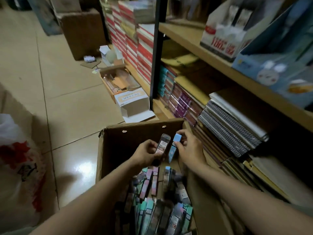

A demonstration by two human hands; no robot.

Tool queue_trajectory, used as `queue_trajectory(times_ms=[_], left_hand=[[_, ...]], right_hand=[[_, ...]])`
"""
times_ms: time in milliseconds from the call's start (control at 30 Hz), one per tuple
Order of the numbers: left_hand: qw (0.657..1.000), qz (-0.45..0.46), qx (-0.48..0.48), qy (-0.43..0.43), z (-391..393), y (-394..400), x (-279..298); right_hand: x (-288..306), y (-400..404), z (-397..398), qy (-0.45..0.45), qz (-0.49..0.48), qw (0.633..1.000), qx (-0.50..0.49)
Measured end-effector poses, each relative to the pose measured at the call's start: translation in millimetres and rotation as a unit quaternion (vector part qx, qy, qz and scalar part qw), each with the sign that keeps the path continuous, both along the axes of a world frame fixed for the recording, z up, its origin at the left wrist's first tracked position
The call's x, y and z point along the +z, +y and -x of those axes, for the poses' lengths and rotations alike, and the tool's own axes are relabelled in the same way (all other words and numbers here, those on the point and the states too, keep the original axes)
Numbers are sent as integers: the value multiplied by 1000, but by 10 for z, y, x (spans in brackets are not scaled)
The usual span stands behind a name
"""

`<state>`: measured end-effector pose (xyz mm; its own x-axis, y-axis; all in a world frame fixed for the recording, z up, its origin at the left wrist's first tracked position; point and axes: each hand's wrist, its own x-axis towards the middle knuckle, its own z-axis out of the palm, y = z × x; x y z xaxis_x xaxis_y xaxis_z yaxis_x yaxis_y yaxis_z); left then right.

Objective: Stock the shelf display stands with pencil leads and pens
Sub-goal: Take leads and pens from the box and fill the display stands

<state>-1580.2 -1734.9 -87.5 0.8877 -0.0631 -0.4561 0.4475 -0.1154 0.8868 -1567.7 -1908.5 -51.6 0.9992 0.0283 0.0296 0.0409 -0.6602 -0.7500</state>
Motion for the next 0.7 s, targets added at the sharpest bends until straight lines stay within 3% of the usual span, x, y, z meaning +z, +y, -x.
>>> queue_trajectory(times_ms=[200, 367, 700], left_hand=[[986, 19, -143, -87, -242, -189, 1208], [967, 11, -195, -162, -162, -485, 1795], [946, 141, -124, -263, -369, -899, 2429]], right_hand=[[1107, -391, 143, -100, -9, 995, 8], [1733, -673, 336, -169, 8, 986, -6], [2867, -1091, 408, -268, 119, 956, -31]])
